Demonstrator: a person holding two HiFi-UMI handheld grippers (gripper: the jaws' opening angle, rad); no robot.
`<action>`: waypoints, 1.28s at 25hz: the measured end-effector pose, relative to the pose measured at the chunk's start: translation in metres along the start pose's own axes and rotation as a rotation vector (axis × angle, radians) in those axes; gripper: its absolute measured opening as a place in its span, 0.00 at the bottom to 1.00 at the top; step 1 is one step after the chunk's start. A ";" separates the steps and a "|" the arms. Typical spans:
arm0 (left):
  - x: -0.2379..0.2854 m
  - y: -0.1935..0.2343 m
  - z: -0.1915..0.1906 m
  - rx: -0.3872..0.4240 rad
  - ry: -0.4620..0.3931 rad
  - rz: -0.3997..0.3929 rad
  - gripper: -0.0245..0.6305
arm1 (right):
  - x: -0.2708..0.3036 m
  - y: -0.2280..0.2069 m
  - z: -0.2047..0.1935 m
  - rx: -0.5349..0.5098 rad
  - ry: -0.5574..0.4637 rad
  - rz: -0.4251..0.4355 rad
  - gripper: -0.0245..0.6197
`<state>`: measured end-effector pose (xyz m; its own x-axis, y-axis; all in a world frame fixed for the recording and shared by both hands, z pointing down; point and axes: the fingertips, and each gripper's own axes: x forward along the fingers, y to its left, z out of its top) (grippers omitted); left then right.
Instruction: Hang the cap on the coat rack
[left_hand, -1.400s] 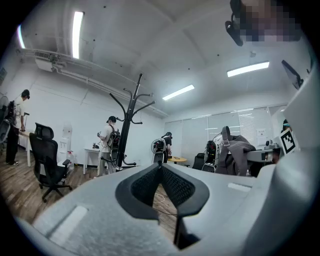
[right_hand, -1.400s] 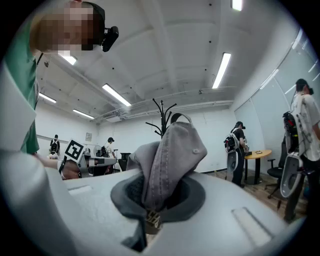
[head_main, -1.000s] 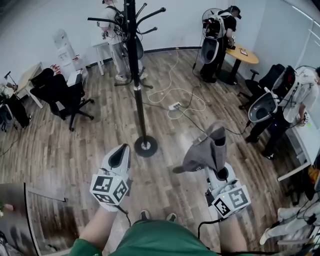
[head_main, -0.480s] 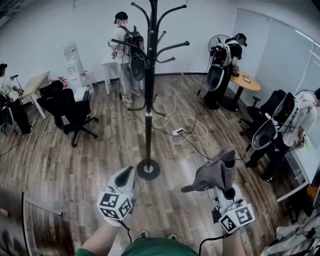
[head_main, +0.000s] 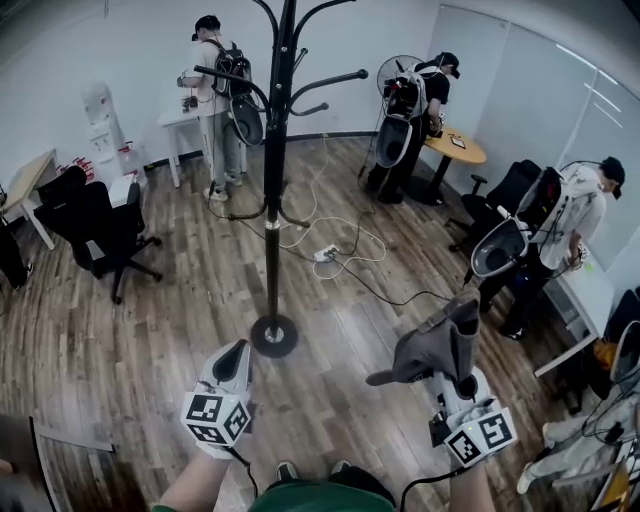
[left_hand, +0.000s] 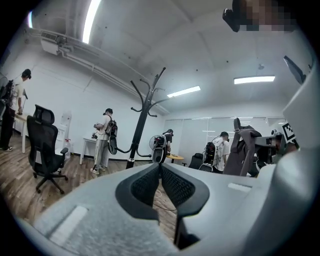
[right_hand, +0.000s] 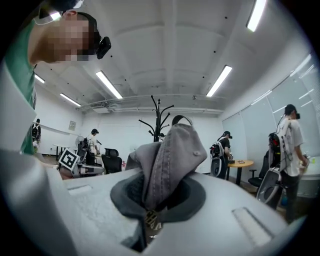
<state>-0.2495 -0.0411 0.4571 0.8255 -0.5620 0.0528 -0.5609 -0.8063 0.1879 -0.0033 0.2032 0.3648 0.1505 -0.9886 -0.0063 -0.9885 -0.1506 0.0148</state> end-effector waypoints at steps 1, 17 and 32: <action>0.003 0.001 0.001 0.005 -0.002 -0.007 0.07 | 0.000 -0.001 0.000 -0.001 0.002 -0.010 0.07; 0.082 -0.014 0.076 0.149 -0.135 0.068 0.07 | 0.061 -0.090 0.007 0.041 -0.093 0.053 0.07; 0.153 -0.075 0.083 0.191 -0.148 0.197 0.07 | 0.115 -0.203 0.012 0.046 -0.132 0.208 0.07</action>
<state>-0.0862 -0.0823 0.3698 0.6891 -0.7207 -0.0763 -0.7228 -0.6911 0.0000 0.2143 0.1201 0.3488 -0.0568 -0.9887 -0.1384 -0.9981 0.0596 -0.0159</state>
